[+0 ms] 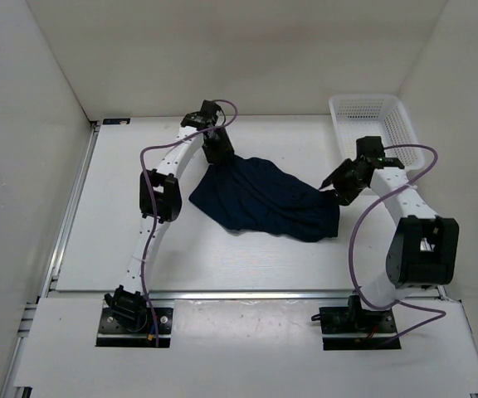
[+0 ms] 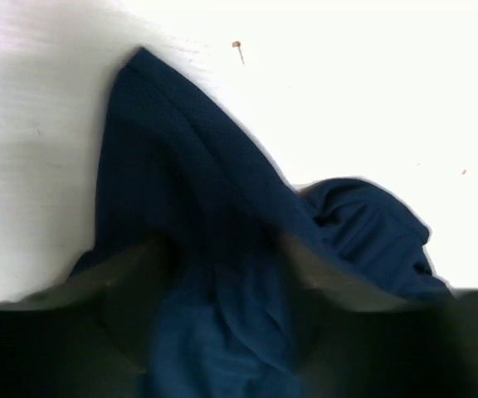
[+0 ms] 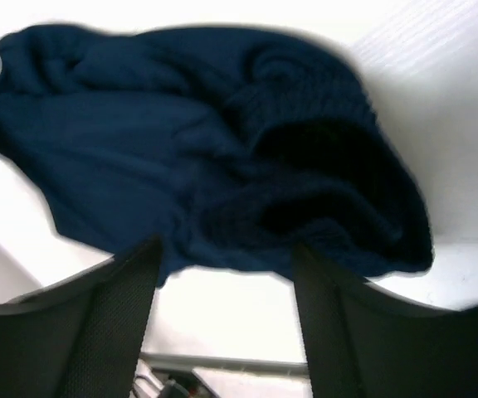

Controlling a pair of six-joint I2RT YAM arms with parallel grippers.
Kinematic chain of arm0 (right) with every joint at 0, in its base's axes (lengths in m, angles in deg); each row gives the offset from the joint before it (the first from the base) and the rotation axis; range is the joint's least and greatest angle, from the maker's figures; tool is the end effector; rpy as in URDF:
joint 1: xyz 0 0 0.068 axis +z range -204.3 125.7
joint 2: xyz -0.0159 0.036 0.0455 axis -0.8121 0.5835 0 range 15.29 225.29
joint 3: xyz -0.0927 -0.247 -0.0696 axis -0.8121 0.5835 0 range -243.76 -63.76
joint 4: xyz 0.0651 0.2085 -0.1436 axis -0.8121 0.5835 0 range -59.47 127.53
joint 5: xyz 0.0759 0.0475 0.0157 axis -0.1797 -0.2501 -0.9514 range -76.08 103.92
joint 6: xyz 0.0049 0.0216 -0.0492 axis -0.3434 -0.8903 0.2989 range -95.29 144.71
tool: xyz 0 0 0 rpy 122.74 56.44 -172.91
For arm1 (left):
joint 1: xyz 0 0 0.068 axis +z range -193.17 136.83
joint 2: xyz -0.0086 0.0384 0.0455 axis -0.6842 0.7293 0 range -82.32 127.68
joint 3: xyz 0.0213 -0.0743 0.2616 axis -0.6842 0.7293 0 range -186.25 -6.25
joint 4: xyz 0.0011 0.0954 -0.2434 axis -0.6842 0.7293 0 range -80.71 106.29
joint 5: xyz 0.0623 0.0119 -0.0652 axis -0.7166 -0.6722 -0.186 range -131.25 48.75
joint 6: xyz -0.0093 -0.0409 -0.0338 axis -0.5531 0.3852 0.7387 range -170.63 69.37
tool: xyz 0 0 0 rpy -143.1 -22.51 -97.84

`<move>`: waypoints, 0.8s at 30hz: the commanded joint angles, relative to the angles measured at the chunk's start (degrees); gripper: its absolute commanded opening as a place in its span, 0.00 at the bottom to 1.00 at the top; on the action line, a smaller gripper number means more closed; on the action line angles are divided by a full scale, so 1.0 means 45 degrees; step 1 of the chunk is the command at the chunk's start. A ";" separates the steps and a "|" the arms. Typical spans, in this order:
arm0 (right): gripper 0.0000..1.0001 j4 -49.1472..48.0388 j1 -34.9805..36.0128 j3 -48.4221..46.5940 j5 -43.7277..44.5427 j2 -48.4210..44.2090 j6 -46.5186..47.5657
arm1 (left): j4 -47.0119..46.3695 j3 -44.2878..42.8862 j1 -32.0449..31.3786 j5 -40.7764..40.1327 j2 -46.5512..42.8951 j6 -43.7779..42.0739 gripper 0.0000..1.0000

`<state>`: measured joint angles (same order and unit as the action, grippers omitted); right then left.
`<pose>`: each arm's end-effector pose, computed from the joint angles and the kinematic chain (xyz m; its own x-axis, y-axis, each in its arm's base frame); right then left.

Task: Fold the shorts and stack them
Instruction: Move the shorts to the center of the board

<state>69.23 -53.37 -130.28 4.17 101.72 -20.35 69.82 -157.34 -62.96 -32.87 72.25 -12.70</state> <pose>0.3109 0.0111 0.2568 -0.6767 0.6867 -0.2656 0.5305 0.7049 0.4708 0.5200 -0.1926 0.1737 -0.9099 -0.3189 -0.2651 -0.2083 0.9043 -0.3726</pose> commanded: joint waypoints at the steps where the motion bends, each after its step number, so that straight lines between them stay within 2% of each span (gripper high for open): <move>1: 0.57 0.0033 0.0087 -0.0374 0.0995 0.0889 -0.0923 | -0.0463 -0.0196 -0.0016 0.0227 -0.0226 0.0145 0.60; 2: 0.35 0.0033 0.0087 -0.0374 0.1326 0.1026 -0.1041 | -0.0463 -0.0079 -0.0016 0.0227 -0.0226 0.0145 0.34; 4: 0.21 0.0033 0.0204 -0.0374 0.1522 0.1027 -0.1042 | -0.0463 0.0059 -0.0016 0.0227 -0.0343 0.0008 0.15; 5: 0.10 0.0033 0.0204 -0.0374 0.1524 0.1027 -0.1042 | -0.0463 0.0175 0.0119 0.0227 -0.0478 0.0008 0.10; 7: 0.01 0.0033 0.0204 -0.0374 0.1661 0.1027 -0.1042 | -0.0463 0.0331 0.0275 0.0362 -0.0791 -0.0109 0.10; 15: 0.01 0.0033 0.0477 -0.0647 0.2188 0.0052 -0.0886 | -0.0463 0.1133 0.1192 0.0247 -0.2939 -0.0734 0.10; 24: 0.01 0.0658 0.0594 -0.2851 0.2637 -0.2019 0.0538 | -0.0229 0.1543 0.2463 0.0870 -0.5985 -0.1242 0.10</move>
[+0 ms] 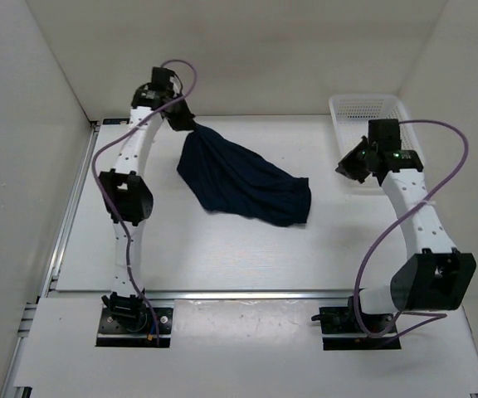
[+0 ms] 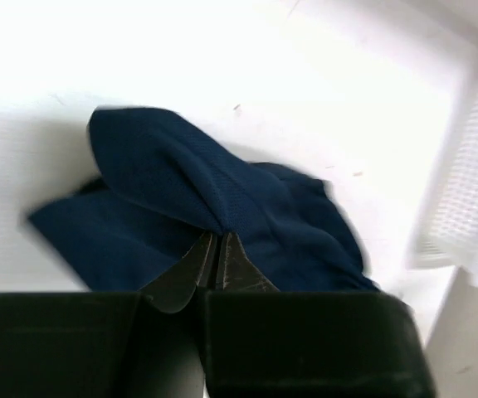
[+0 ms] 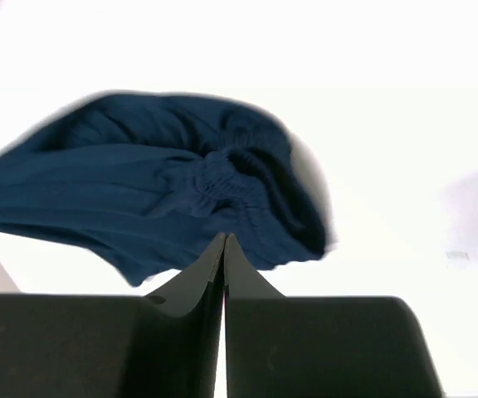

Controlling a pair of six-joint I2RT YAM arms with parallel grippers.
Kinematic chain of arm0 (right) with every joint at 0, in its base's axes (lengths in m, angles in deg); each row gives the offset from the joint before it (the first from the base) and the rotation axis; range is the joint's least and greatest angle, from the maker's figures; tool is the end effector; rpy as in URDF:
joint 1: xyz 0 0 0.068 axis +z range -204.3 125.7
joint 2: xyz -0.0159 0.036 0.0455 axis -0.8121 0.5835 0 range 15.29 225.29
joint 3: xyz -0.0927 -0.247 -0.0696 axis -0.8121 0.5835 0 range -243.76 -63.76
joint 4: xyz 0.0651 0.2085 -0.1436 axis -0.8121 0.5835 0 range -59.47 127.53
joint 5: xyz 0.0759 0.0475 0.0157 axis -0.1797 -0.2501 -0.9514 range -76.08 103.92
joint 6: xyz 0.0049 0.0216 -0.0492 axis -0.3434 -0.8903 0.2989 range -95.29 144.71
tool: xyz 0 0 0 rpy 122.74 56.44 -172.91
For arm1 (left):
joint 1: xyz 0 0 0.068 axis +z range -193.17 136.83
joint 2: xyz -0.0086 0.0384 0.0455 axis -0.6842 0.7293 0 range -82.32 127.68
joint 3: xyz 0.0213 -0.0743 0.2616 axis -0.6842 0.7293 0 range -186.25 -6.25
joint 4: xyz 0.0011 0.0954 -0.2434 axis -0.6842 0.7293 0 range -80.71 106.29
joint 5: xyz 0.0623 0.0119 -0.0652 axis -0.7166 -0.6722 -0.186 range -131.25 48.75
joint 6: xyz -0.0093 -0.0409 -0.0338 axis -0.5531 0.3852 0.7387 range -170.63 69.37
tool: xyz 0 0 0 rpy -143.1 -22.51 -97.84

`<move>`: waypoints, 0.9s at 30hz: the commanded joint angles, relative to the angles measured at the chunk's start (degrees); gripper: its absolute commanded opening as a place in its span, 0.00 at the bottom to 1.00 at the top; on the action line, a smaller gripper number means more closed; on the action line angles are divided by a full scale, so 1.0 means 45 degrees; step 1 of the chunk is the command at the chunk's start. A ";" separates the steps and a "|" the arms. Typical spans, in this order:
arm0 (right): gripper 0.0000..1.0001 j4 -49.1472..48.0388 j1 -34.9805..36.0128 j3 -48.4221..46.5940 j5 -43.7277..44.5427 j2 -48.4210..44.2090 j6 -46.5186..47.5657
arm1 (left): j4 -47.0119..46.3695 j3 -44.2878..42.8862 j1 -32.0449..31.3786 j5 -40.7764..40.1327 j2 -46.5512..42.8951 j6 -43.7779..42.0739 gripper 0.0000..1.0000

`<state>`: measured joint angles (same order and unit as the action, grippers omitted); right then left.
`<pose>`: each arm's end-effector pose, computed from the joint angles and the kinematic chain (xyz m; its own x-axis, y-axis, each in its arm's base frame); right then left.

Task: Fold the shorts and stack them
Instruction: Move the shorts to the center of the board

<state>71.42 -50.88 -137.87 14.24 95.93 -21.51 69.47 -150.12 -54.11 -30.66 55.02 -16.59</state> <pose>0.3008 0.0178 0.3250 -0.5490 0.6904 -0.4711 0.4919 0.7226 0.4857 0.5047 -0.1042 0.2921 -0.8195 -0.4020 -0.4083 -0.1995 0.8682 -0.4544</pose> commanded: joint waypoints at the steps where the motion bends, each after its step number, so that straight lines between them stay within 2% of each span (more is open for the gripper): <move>1: 0.01 0.0327 0.0041 -0.1478 0.0398 -0.0733 0.0914 | -0.0151 -0.0059 0.0729 0.0536 -0.2586 -0.0377 0.10; 4: 0.01 0.0446 0.0176 -0.2087 -0.0692 -0.0733 0.1400 | 0.0003 -0.0061 0.0965 0.1005 -0.3154 -0.0513 0.10; 7: 0.01 0.0446 0.1111 -0.2204 -0.1571 -0.0384 0.1793 | 0.0005 0.1264 0.0966 0.0851 -0.4149 -0.0670 0.10; 8: 0.02 0.0446 0.1966 -0.2069 -0.1574 0.0064 0.2103 | -0.0111 0.2429 0.0966 0.0850 -0.4732 -0.0806 0.10; 12: 0.38 0.0446 0.4041 -0.2707 -0.1517 0.2134 0.2516 | -0.0464 0.4836 0.0849 -0.0008 -0.5771 -0.0942 0.10; 14: 0.57 0.0446 0.4938 -0.3275 -0.1147 0.3496 0.2518 | -0.0464 0.5368 0.0984 -0.0360 -0.5891 -0.0944 0.10; 15: 0.61 0.0446 0.5136 -0.3645 -0.1145 0.3969 0.2516 | -0.0464 0.5680 0.0986 -0.0496 -0.6084 -0.1079 0.10; 16: 0.65 0.0446 0.5293 -0.4577 -0.1145 0.4419 0.2362 | -0.0348 0.5683 0.0986 -0.0846 -0.6241 -0.1081 0.10; 19: 0.66 0.0697 0.5703 -0.6163 -0.0969 0.6332 0.1659 | -0.0054 0.5839 0.1279 -0.1259 -0.6514 -0.1198 0.10; 22: 0.68 0.1496 0.6114 -0.9090 -0.0327 0.8539 0.1345 | 0.0239 0.5976 0.1863 -0.1396 -0.6788 -0.1314 0.10; 23: 0.71 0.1694 0.6424 -1.0781 -0.0015 0.9685 0.1345 | 0.0355 0.6150 0.2000 -0.1396 -0.6789 -0.1315 0.10; 27: 0.90 0.2477 0.6681 -1.4768 0.0965 1.2679 0.2300 | 0.0492 0.6405 0.2625 -0.1046 -0.7063 -0.1471 0.10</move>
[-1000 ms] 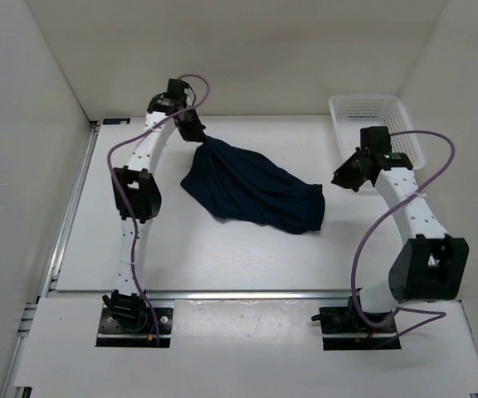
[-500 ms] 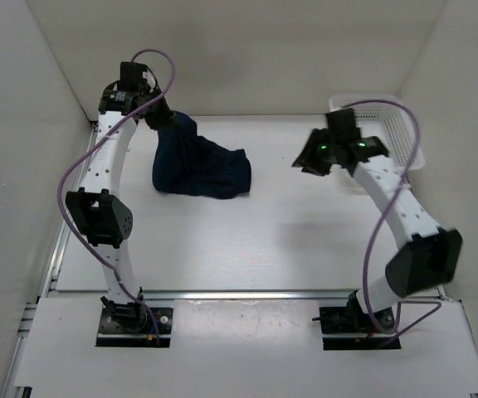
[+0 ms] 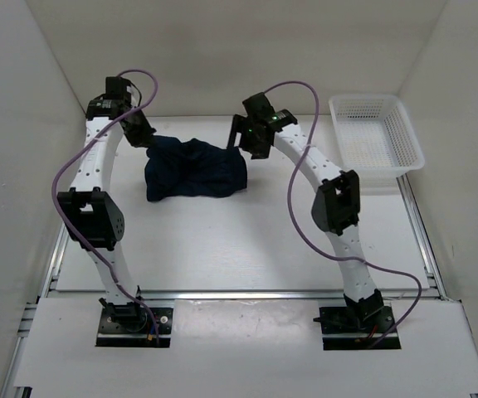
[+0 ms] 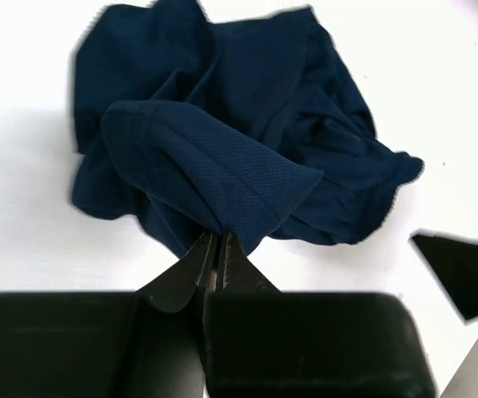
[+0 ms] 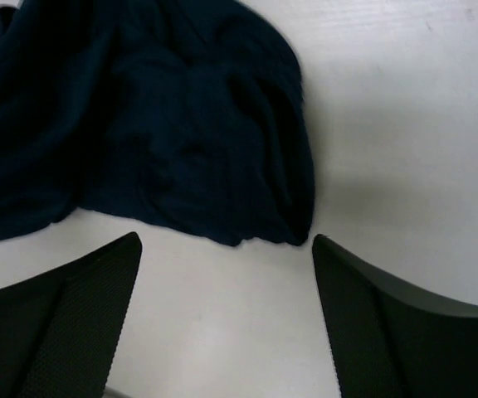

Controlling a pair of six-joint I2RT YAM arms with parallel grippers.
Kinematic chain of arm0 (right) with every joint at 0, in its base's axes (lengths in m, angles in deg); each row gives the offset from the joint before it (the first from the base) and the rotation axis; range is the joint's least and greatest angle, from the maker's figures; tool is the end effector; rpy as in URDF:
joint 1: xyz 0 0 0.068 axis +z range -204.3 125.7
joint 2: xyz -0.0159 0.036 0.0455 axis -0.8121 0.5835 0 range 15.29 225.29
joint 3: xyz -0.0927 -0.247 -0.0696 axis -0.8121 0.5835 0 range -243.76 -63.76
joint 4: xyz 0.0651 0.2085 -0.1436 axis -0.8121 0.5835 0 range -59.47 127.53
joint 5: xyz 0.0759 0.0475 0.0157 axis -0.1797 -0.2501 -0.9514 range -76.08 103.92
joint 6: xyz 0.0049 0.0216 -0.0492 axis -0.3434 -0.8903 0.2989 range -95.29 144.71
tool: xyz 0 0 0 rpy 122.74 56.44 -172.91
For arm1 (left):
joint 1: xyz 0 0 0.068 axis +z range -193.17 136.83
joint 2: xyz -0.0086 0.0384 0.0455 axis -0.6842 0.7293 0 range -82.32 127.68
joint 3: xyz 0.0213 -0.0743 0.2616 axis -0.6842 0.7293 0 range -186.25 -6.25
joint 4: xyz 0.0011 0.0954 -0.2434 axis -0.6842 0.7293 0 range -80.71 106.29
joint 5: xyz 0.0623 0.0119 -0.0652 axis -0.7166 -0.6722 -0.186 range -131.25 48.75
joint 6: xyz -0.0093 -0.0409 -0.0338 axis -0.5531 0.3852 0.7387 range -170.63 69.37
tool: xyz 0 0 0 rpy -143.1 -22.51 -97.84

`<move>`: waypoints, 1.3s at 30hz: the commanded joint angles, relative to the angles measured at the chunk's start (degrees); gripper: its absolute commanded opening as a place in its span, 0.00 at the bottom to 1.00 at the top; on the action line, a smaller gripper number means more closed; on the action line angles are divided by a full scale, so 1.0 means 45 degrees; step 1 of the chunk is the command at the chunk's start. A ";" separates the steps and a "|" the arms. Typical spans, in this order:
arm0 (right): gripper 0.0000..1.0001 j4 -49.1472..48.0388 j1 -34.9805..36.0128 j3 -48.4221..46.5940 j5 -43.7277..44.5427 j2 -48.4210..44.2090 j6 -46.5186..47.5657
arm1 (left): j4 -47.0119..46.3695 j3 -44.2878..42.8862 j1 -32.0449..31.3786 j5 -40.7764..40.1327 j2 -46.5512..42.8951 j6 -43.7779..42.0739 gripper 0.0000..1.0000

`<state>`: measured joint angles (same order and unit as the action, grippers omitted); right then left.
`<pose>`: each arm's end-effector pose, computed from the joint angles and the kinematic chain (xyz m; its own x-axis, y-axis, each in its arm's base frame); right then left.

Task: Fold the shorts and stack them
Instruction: Move the shorts to the center of the board

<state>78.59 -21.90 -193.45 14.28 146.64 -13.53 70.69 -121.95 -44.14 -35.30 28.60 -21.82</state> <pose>0.4322 0.2741 0.2809 -0.8355 0.2028 -0.5107 -0.0196 0.9179 0.3964 0.4135 -0.0107 0.3489 -0.7671 -0.4664 -0.4404 -0.3377 0.8773 -0.3409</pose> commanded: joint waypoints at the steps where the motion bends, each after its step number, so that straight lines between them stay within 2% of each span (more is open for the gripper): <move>1: 0.95 0.1000 0.0105 -0.2952 0.0955 0.2383 0.0529 | 0.0221 0.0299 0.0566 -0.0015 -0.1326 -0.0426 0.10; 4: 0.98 0.0398 -0.0149 -0.3757 0.0061 0.3599 0.0239 | 0.0221 0.0438 0.0684 0.0298 -0.1327 -0.0602 0.10; 7: 0.90 -0.0949 -0.0266 -0.3876 -0.0976 0.4130 -0.0231 | 0.0221 0.0554 0.0685 0.0551 -0.1327 -0.0603 0.10; 10: 0.38 -0.1575 -0.0267 -0.3838 -0.0727 0.3882 -0.0544 | 0.0221 0.0555 0.0802 0.0669 -0.1190 -0.0603 0.10; 11: 0.12 -0.1577 -0.0267 -0.3624 -0.0338 0.3588 -0.0545 | 0.0337 0.0555 0.0918 0.0669 -0.1074 -0.0719 0.10; 12: 0.03 -0.1712 -0.0267 -0.2926 0.0149 0.2773 -0.0545 | 0.0338 0.0555 0.0919 0.0804 -0.1073 -0.0720 0.10; 13: 0.00 -0.1713 -0.0267 -0.2493 0.1160 0.2320 -0.0545 | 0.0338 0.0400 0.0919 0.0805 -0.0938 -0.0720 0.10; 17: 0.00 -0.2085 -0.0597 -0.0987 0.2164 0.0210 0.0097 | 0.0338 -0.0360 0.1056 0.1312 -0.0469 -0.0720 0.10; 20: 0.00 -0.2085 -0.0871 -0.0071 0.2557 -0.1450 0.1053 | 0.0805 -0.1785 0.1328 0.1449 0.0175 -0.0720 0.10; 23: 0.01 -0.2454 -0.0873 0.2269 0.2963 -0.3383 0.2517 | 0.1120 -0.1986 0.1466 0.1587 0.0061 -0.0720 0.10; 24: 0.02 -0.3016 -0.0873 0.4307 0.3237 -0.4548 0.3043 | 0.0888 -0.1250 0.1582 0.1703 -0.0346 -0.0720 0.10; 26: 0.02 -0.3993 -0.0718 0.6911 0.3610 -0.6558 0.3398 | 0.0613 -0.0077 0.1583 0.1704 -0.0894 -0.0875 0.10; 27: 0.05 -0.4695 -0.0600 0.9419 0.4172 -0.7190 0.3400 | 0.0380 0.1515 0.1583 0.1704 -0.1555 -0.0877 0.10; 28: 0.08 -0.4876 -0.0599 1.0604 0.4758 -0.7815 0.3264 | -0.0048 0.2401 0.1583 0.1820 -0.1890 -0.0877 0.18; 29: 0.12 -0.5032 -0.0425 1.1757 0.5305 -0.8962 0.3050 | -0.0246 0.3300 0.1583 0.2034 -0.2183 -0.0993 0.36; 30: 0.15 -0.5150 -0.0133 1.2890 0.5910 -0.9573 0.2526 | -0.0441 0.4179 0.1409 0.2152 -0.2399 -0.0994 0.80; 31: 0.26 -0.5151 -0.0014 1.3926 0.6457 -1.0159 0.2154 | -0.0578 0.5773 0.1234 0.2153 -0.2788 -0.0994 0.89; 32: 0.32 -0.5035 -0.0013 1.5754 0.7062 -1.1287 0.1744 | -0.0792 0.6504 0.1232 0.2153 -0.2947 -0.0994 0.92; 33: 0.34 -0.4879 0.0103 1.6507 0.7184 -1.1878 0.0889 | -0.0930 0.7150 0.1038 0.2153 -0.3103 -0.0994 0.94; 34: 0.48 -0.4336 0.0104 1.7076 0.7185 -1.2406 0.0513 | -0.1047 0.8200 0.0882 0.2153 -0.3472 -0.0994 0.94; 37: 0.61 -0.3358 0.0104 1.8290 0.7011 -1.4243 -0.0309 | -0.1418 0.9515 0.0880 0.1960 -0.4214 -0.0799 0.87; 39: 0.61 -0.2869 -0.0149 1.8409 0.6757 -1.5085 -0.0544 | -0.1535 0.9676 0.0880 0.1958 -0.4354 -0.0449 0.79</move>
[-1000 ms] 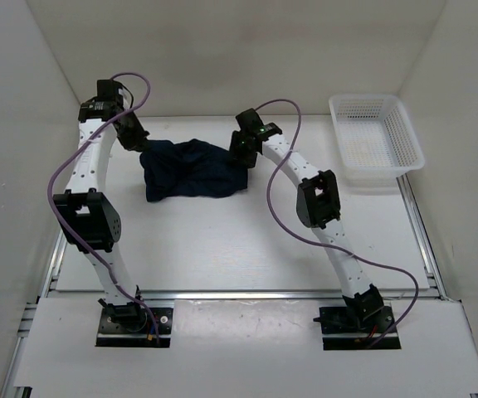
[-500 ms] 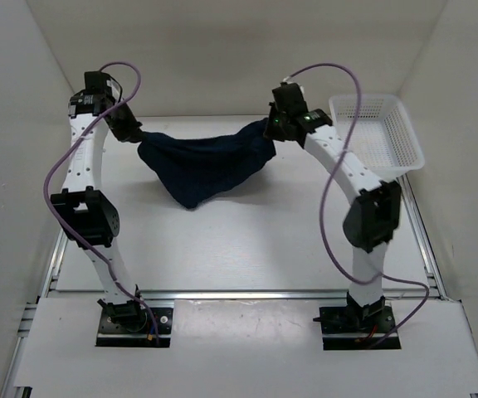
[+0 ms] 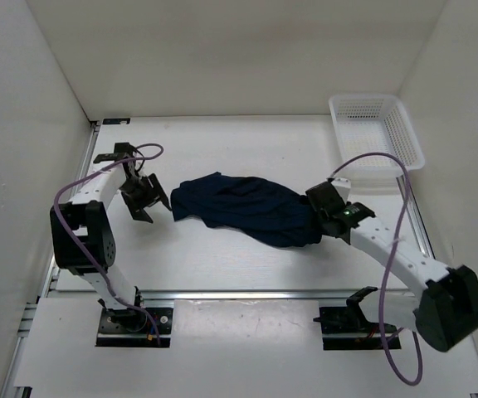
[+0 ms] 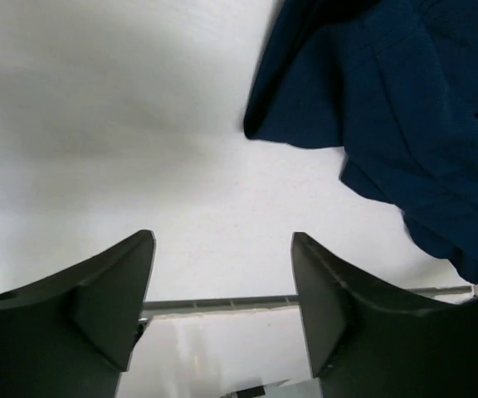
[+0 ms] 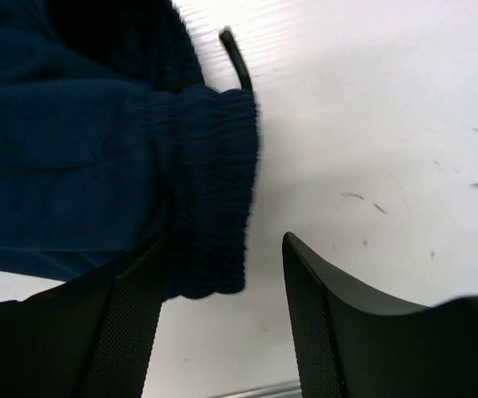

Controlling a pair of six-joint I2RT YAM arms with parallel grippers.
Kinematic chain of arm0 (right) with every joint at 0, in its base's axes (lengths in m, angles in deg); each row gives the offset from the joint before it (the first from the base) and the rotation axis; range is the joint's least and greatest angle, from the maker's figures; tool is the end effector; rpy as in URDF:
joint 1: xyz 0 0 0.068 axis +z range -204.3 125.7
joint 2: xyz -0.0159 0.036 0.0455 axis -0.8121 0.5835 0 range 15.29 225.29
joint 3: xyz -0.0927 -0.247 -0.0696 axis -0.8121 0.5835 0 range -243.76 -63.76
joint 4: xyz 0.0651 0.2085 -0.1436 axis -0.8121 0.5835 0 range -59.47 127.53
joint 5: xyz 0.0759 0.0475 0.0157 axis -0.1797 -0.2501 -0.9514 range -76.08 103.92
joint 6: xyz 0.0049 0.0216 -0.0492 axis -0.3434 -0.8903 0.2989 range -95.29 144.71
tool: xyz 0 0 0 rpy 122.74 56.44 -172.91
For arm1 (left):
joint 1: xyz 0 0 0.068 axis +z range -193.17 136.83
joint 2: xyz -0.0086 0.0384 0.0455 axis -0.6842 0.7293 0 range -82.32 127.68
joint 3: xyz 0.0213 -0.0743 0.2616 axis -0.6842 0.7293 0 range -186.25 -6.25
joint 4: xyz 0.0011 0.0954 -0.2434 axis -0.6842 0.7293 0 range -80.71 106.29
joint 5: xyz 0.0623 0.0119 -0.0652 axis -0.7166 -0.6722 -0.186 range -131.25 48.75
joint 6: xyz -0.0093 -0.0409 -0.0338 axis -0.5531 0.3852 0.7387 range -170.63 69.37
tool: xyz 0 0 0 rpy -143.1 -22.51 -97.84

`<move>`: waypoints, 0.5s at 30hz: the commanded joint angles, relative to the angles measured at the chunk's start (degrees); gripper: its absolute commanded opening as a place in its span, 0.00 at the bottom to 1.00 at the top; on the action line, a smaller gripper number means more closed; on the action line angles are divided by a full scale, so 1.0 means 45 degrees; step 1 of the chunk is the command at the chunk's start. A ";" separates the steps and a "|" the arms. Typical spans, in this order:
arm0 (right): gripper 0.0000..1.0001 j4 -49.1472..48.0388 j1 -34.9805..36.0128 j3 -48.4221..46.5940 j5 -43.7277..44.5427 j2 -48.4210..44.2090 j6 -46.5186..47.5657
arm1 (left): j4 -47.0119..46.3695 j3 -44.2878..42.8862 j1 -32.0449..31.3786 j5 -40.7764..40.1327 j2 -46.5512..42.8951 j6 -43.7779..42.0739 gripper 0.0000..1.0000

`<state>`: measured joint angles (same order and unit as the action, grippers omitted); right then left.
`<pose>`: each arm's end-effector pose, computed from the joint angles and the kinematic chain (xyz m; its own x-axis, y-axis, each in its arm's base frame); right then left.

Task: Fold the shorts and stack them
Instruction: Move the shorts to the center of the board, then flatten the shorts out

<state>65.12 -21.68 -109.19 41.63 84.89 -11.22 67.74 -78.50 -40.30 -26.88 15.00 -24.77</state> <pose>0.2032 0.1104 0.2251 -0.7440 0.1406 -0.6532 0.2005 0.9795 -0.0176 0.3133 0.0069 0.2181 -0.8840 -0.4674 0.0060 -0.4514 0.8502 -0.2711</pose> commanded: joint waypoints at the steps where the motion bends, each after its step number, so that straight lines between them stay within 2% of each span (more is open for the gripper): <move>1: 0.66 0.0319 -0.0198 -0.0315 0.0680 -0.1501 -0.1215 | -0.0881 0.0020 0.0025 0.0088 -0.1333 0.0209 0.76; 3: 0.66 0.0984 -0.0529 -0.0626 0.0214 -0.1639 -0.1334 | -0.1016 -0.0135 -0.0208 0.0088 -0.1333 0.0345 0.71; 6: 0.64 0.1590 -0.0920 -0.1387 -0.0606 -0.1639 -0.1451 | -0.1018 -0.0935 -0.1007 -0.0515 -0.0652 0.0579 0.71; 8: 0.61 0.1844 -0.1116 -0.1991 -0.1835 -0.1639 -0.1627 | -0.1018 -0.1693 -0.1728 -0.1471 0.0087 0.0968 0.71; 10: 0.61 0.1961 -0.1466 -0.2305 -0.2656 -0.1523 -0.1879 | -0.1018 -0.2282 -0.2121 -0.2019 0.0773 0.0970 0.77; 11: 0.61 0.2097 -0.1468 -0.2462 -0.3047 -0.1329 -0.2055 | -0.1018 -0.2826 -0.2394 -0.2254 0.1492 0.1280 0.83; 12: 0.61 0.2099 -0.1661 -0.2772 -0.3863 -0.0998 -0.2056 | -0.0902 -0.3102 -0.2396 -0.2411 0.1866 0.1283 0.84; 15: 0.65 0.2255 -0.1780 -0.3030 -0.4592 -0.0218 -0.2328 | -0.0900 -0.4116 -0.2689 -0.2762 0.2981 0.1400 0.86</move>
<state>73.06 -29.18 -120.69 27.88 81.05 -19.59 63.68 -93.34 -51.99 -35.08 25.21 -19.98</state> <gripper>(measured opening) 0.635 0.854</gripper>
